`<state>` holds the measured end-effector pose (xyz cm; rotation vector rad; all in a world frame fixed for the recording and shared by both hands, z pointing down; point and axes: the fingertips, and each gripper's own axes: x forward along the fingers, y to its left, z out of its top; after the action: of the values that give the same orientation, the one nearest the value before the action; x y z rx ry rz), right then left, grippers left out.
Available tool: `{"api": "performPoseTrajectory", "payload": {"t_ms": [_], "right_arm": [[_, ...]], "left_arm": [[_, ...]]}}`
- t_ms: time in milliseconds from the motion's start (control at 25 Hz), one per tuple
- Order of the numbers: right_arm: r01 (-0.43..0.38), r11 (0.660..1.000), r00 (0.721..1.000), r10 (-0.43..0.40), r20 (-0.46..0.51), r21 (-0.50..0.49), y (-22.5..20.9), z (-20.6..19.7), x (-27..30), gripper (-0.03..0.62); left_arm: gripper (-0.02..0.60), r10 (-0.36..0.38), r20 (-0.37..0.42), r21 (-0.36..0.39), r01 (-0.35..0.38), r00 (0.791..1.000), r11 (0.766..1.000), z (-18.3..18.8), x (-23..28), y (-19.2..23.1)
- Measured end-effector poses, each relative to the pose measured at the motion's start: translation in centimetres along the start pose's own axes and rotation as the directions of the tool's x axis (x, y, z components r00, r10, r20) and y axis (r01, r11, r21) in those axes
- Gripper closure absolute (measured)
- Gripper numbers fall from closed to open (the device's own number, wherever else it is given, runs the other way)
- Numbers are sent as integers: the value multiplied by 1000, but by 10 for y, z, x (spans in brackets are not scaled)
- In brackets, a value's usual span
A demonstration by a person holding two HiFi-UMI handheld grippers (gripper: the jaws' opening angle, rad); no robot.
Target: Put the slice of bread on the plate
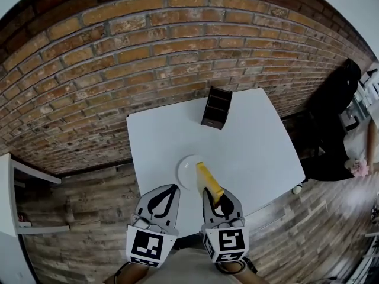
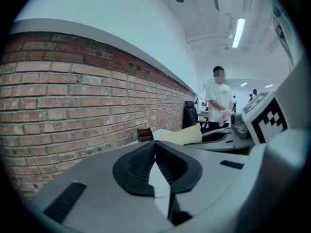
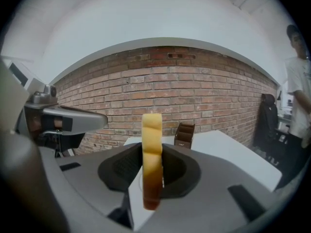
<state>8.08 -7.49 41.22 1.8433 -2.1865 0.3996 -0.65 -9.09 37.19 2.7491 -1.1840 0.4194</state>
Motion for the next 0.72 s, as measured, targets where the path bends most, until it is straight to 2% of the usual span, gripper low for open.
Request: {"api": "performPoseTrajectory", "payload": {"t_ms": [720], "right_arm": [[-50,997,994,55,-96,50,-6,-31,53,496]], "left_arm": [[572,26,-17,-25,-27,1000,999,-2,13,15]]}}
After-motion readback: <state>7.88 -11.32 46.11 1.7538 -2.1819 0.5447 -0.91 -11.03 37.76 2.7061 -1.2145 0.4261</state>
